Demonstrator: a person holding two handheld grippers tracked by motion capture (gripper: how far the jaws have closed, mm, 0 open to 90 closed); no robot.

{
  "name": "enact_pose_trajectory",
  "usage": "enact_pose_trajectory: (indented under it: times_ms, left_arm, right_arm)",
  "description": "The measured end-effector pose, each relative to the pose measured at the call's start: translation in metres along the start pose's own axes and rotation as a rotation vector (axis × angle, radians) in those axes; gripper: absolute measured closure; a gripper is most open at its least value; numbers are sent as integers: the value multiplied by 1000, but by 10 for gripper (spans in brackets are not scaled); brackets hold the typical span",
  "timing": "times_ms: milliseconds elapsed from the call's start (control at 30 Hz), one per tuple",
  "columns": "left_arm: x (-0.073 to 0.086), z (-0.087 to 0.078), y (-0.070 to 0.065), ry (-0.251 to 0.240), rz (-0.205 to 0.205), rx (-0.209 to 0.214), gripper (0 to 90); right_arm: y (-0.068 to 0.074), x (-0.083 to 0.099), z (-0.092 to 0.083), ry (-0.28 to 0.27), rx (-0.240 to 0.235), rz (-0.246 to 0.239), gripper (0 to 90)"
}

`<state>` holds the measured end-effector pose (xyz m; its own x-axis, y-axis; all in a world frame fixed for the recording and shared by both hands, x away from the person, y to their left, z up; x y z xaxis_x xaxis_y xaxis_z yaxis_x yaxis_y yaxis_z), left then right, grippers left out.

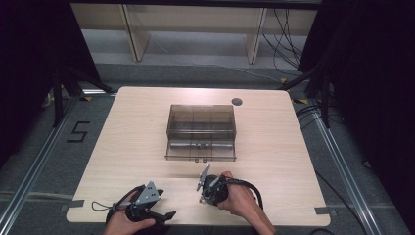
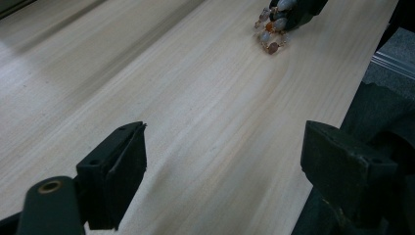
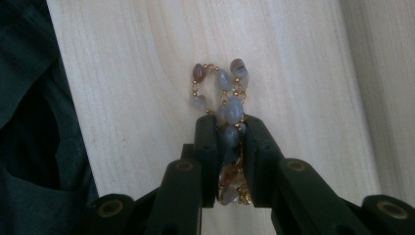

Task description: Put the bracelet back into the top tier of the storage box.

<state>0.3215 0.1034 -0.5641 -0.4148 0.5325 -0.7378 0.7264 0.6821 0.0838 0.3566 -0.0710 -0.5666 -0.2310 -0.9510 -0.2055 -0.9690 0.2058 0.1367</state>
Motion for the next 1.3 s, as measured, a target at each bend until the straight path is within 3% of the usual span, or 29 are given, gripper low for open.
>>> enact_pose_trajectory:
  times_ms: [200,233,300,367,400,467,500,533,567,600,633,667,700,733,767,800,900,1000,1067,1100,1133,1167,1200,1267,1300]
  left_arm:
    - [0,0,0,0,-1,0,173]
    - [0,0,0,0,-1,0,173]
    - [0,0,0,0,0,1,172]
    - [0,1,-1,-5,-10,6,173]
    - [1,0,1,5,8,-3,172]
    - [0,0,0,-1,1,1,173]
    - [0,0,0,0,-1,1,172]
    - [0,0,2,1,22,-3,172]
    - [0,0,2,1,21,-2,172]
    - [0,0,2,2,27,0,172]
    - [1,0,1,6,10,-5,172]
    - [0,0,2,1,22,-1,173]
    - [0,0,1,3,12,-2,172]
    - [0,1,0,1,-4,6,172]
    - [0,1,1,-4,16,1,172]
    - [0,1,1,-5,17,1,172]
    - [0,1,0,-2,-4,3,172]
    - [1,1,2,5,1,-4,172]
    - [1,1,2,3,1,-3,172]
    - [0,1,1,-2,-8,3,172]
    - [0,1,1,-2,-8,2,172]
    - [1,1,2,2,-3,-4,172]
    - [1,1,2,4,1,-4,172]
    - [0,1,1,-2,-7,0,172]
    - [0,1,0,-2,-8,2,172]
  right_arm:
    - [-2,-1,-1,-18,17,-19,800]
    - [0,-1,-4,-14,23,16,802]
    - [2,-2,-8,-32,29,36,803]
    - [-1,-6,-12,-62,44,16,804]
    - [-1,-7,-14,-61,39,-10,804]
    - [-3,-7,-18,-77,43,-12,804]
    - [-2,-5,-20,-70,55,22,804]
    - [-3,-7,-22,-88,54,14,804]
    - [-3,-6,-24,-87,48,0,804]
    - [-3,-5,-26,-86,53,17,804]
    - [-3,-7,-28,-101,52,1,804]
    - [-3,-5,-30,-91,55,26,804]
    - [-3,-5,-31,-98,50,14,804]
    - [-1,-5,-33,-104,42,37,804]
    - [-1,-3,-35,-96,46,50,804]
    - [-2,-4,-35,-108,43,26,804]
    - [-2,-5,-38,-123,26,12,804]
    - [-4,-5,-40,-115,30,24,804]
    - [-1,-3,-42,-105,19,62,803]
    - [-3,-4,-43,-111,31,62,804]
    - [-4,-5,-44,-123,19,22,803]
    - [-5,-5,-45,-122,18,15,804]
    - [-3,-5,-47,-125,13,39,804]
    - [-6,-5,-49,-128,13,15,803]
    - [-6,-4,-50,-129,16,33,803]
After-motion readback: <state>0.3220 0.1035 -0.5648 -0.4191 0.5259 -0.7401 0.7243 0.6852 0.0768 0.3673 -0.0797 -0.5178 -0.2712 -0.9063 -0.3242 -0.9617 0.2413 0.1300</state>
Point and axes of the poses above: each handheld gripper's, and its own axes: z roughly forward along the jaws, x roughly out of its underside, y roughly to its left, the point moved 9 cm from there along z, roughly forward along the jaws, and after that the axes turned 11 degrees about -x, right-handed, at the moved point
